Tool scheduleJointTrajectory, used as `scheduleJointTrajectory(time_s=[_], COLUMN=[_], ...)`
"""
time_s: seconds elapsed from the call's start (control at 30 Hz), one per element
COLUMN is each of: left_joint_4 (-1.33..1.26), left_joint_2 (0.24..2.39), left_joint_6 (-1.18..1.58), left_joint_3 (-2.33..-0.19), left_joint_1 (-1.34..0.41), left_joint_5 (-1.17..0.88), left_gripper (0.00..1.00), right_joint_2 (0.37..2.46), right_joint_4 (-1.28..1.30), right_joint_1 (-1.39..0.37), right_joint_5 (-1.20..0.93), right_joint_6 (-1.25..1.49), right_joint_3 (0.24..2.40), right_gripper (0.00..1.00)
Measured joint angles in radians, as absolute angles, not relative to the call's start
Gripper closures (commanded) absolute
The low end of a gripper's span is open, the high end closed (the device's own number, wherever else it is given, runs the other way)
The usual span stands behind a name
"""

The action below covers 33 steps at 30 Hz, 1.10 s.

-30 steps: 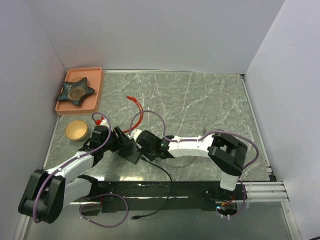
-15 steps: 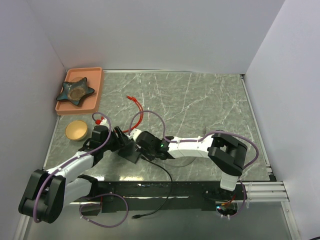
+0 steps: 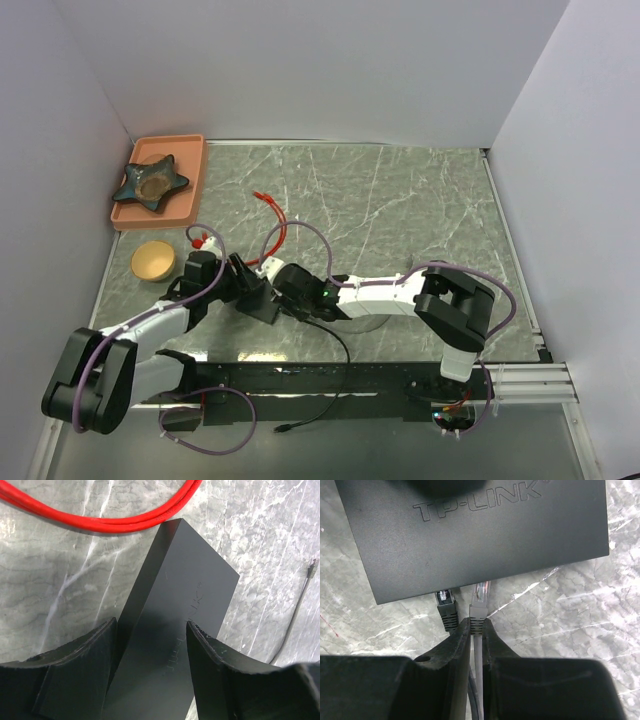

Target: Insert the plug into the switch port

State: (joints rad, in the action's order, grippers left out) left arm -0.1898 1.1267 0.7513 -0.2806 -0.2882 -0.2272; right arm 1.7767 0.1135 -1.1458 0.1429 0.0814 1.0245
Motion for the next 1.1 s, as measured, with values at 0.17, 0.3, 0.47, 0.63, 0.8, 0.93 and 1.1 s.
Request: scheduleJointTrajectory(time_s=[0.17, 0.3, 0.47, 0.63, 0.8, 0.93, 1.1], left_joint_4=[-0.221, -0.237, -0.248, -0.261, -0.289, -0.307, -0.316], left_joint_2=[1.150, 1.161, 1.169, 1.184, 1.222, 1.234, 1.237], left_joint_6=[0.736, 0.725, 0.720, 0.716, 0.709, 0.701, 0.692], left_joint_3=[-0.281, -0.281, -0.281, -0.287, -0.300, -0.300, -0.300], left_joint_1=[-0.284, -0.284, -0.285, -0.285, -0.285, -0.285, -0.285], left_joint_5=[-0.239, -0.247, -0.264, -0.268, -0.270, -0.273, -0.275], left_gripper=[0.38, 0.37, 0.34, 0.37, 0.39, 0.39, 0.39], right_joint_2=[1.777, 1.777, 1.775, 1.775, 1.775, 1.775, 1.775], right_joint_4=[0.101, 0.088, 0.085, 0.082, 0.080, 0.076, 0.066], right_joint_1=[-1.145, -1.145, -1.145, -1.144, -1.135, -1.134, -1.122], right_joint_5=[0.134, 0.123, 0.113, 0.112, 0.111, 0.111, 0.096], right_joint_6=[0.034, -0.025, -0.089, -0.107, -0.101, -0.098, -0.099], right_joint_3=[1.019, 1.009, 1.009, 1.008, 1.008, 1.008, 1.004], right_gripper=[1.00, 1.00, 1.00, 1.00, 1.00, 1.00, 1.00])
